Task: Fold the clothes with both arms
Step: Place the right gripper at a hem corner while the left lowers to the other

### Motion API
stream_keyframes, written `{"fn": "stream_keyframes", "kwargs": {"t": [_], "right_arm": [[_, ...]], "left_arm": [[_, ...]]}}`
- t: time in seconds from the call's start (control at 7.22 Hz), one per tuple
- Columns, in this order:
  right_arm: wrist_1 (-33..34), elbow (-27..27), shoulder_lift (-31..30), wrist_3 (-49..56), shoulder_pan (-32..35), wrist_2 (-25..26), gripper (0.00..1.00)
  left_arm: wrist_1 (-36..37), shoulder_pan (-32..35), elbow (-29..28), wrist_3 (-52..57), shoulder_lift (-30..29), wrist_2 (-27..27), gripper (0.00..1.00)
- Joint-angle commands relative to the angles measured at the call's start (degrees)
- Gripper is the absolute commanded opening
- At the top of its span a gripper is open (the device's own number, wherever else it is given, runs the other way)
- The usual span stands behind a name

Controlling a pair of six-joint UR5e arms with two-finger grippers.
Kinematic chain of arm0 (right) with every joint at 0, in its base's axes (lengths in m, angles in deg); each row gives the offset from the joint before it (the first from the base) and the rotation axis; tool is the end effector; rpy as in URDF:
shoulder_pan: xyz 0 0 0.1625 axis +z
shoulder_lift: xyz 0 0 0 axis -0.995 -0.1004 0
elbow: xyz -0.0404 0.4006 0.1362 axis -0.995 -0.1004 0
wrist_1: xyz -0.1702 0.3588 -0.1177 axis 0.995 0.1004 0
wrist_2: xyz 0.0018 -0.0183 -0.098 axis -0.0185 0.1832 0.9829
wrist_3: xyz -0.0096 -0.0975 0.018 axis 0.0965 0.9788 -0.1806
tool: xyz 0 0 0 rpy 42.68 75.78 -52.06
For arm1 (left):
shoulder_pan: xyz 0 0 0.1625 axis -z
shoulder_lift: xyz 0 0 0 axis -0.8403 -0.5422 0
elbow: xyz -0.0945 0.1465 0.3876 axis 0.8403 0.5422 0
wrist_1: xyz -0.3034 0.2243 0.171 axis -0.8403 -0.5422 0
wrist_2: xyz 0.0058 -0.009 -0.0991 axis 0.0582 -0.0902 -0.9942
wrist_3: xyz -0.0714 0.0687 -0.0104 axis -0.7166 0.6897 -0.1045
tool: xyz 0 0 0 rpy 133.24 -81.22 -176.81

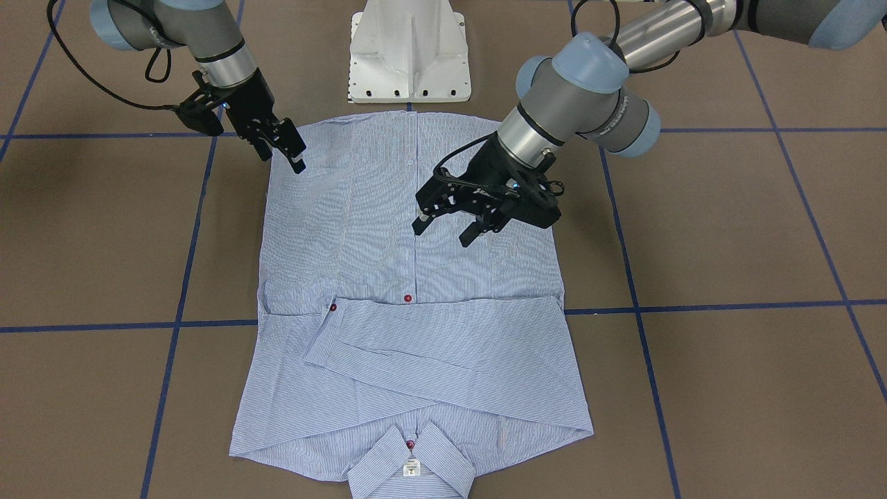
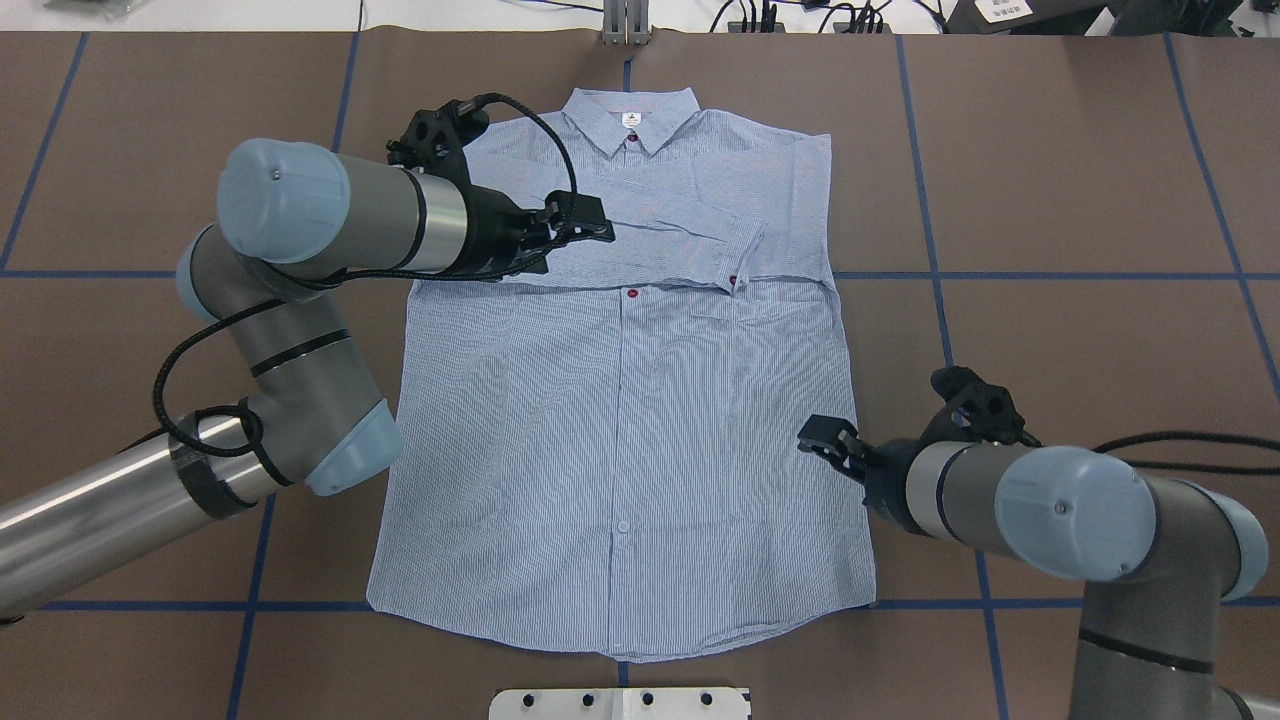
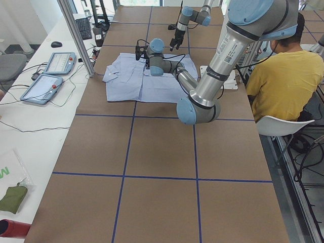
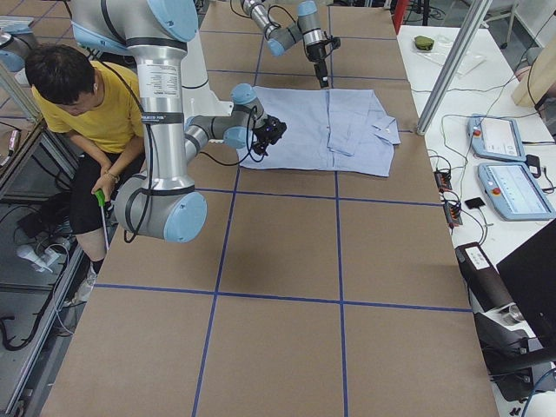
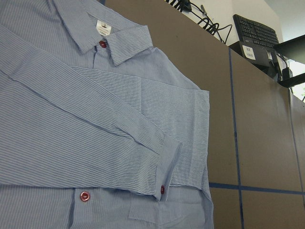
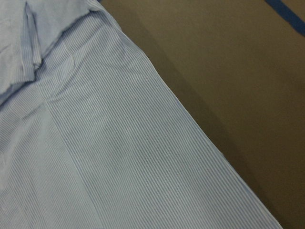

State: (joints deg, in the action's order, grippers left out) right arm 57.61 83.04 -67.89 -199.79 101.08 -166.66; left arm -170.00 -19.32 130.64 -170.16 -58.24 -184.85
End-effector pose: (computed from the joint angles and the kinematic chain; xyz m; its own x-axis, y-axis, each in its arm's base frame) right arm -0.4320 -0.2740 0.3432 0.3007 0.5724 0.7629 -0.5166 0.7701 -0.3741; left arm 0.4636 -0.4900 0.2045 0.1121 -0.0448 -0.9927 0.3371 0.9415 -0.0045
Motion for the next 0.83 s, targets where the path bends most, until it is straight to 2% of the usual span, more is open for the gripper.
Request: {"fn": "stream_keyframes", "kwargs": {"t": [0.0,0.69], "right_arm": [[0.04,1.83,-6.38,-5.06,-6.97,3.56,0.96],[-0.05,1.04,-6.77,-9.81,-10.59,1.02,0.90]], "left_arm": [[0.00,0.12,2.63,0.19,3.52,-0.33,0.96],[-0.17,-0.32,2.72,-0.43,4.31,-0.15,0.98]]}}
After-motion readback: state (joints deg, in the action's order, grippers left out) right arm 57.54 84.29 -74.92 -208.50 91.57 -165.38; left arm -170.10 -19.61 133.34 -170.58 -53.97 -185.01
